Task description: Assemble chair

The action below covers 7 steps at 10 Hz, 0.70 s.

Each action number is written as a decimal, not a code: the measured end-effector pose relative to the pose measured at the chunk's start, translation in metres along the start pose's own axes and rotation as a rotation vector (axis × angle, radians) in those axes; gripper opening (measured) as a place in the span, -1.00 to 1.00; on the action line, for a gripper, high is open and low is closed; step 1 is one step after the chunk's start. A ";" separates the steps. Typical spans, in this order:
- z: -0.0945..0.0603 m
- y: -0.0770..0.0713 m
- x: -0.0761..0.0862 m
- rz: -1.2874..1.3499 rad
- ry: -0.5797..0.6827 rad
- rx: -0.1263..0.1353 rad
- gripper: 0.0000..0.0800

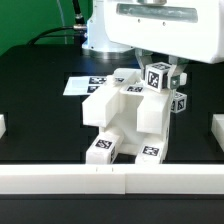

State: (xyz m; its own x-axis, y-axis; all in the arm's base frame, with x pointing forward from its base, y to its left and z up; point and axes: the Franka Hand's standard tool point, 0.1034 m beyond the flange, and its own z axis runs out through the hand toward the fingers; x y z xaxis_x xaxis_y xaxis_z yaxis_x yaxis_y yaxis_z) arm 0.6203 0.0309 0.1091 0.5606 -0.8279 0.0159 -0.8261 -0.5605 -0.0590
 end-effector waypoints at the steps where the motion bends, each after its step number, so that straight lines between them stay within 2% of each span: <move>1: 0.000 0.000 0.000 -0.034 0.000 0.000 0.24; 2: 0.000 0.000 -0.001 -0.043 -0.005 -0.004 0.51; 5: -0.002 0.000 -0.002 -0.412 0.001 -0.017 0.60; 7: -0.004 0.000 0.002 -0.605 0.002 -0.015 0.62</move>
Offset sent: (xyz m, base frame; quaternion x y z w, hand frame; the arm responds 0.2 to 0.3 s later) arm -0.0038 0.0049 0.0069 -0.0220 -0.0059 -0.2943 0.9554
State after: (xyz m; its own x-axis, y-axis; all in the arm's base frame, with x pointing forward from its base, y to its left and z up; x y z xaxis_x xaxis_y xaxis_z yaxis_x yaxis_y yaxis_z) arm 0.6214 0.0293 0.1129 0.9311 -0.3621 0.0443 -0.3613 -0.9321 -0.0244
